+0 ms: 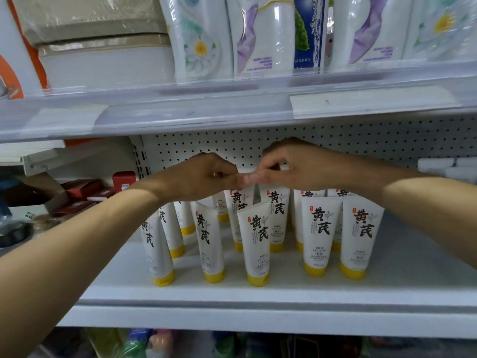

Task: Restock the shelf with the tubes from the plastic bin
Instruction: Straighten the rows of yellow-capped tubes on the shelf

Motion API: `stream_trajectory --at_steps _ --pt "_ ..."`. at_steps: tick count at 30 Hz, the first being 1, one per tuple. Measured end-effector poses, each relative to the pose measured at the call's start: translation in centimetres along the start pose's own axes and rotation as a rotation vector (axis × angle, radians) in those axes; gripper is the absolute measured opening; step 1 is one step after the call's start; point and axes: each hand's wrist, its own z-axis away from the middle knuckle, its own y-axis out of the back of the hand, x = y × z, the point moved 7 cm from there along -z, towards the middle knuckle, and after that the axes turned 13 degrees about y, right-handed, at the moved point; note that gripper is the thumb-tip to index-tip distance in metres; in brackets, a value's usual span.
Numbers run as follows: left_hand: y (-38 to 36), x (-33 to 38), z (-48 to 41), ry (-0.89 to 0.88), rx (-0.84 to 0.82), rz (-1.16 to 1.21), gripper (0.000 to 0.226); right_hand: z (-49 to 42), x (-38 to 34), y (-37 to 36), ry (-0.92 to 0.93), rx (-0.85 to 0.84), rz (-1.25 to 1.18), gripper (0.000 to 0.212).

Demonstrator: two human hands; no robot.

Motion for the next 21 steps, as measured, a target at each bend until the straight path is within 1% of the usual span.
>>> stream_trajectory --at_steps 1,3,4,6,7,10,14,16,19,21 --pt "0.1 -0.4 0.4 0.016 -0.010 0.027 0.056 0.0 -0.3 -0.3 0.011 -0.014 -0.028 0.067" --pt "0.6 -1.0 1.3 0.043 -0.020 0.085 0.051 0.2 -0.6 -0.8 0.016 -0.054 -0.054 0.064" --pt "0.8 -1.2 1.8 0.040 -0.033 0.103 0.047 0.4 -0.6 -0.9 0.006 -0.070 -0.052 0.059" --pt "1.0 -1.6 2.7 0.030 -0.099 0.104 0.039 0.8 -0.6 -1.2 -0.011 -0.107 -0.025 0.042" --pt "1.0 -1.7 3.1 0.032 -0.144 0.082 0.035 1.1 -0.5 -1.4 -0.015 -0.132 0.002 0.034" --pt "0.6 -2.3 3.6 0.075 -0.223 -0.057 0.032 1.4 0.0 -1.7 -0.042 -0.165 0.047 0.024" --pt "-0.2 -2.7 3.3 0.115 -0.208 -0.177 0.022 1.2 -0.1 -2.1 -0.034 -0.177 0.096 0.006" --pt "-0.5 -2.8 3.0 0.113 -0.189 -0.196 0.017 1.2 -0.2 -2.2 -0.044 -0.180 0.089 0.003" --pt "-0.8 -2.4 2.7 0.115 -0.148 -0.186 0.005 1.1 -0.3 -2.1 -0.027 -0.183 0.147 0.009" --pt "-1.1 -2.0 2.5 0.117 -0.111 -0.177 0.008 1.1 -0.2 -1.9 -0.014 -0.190 0.214 0.015"
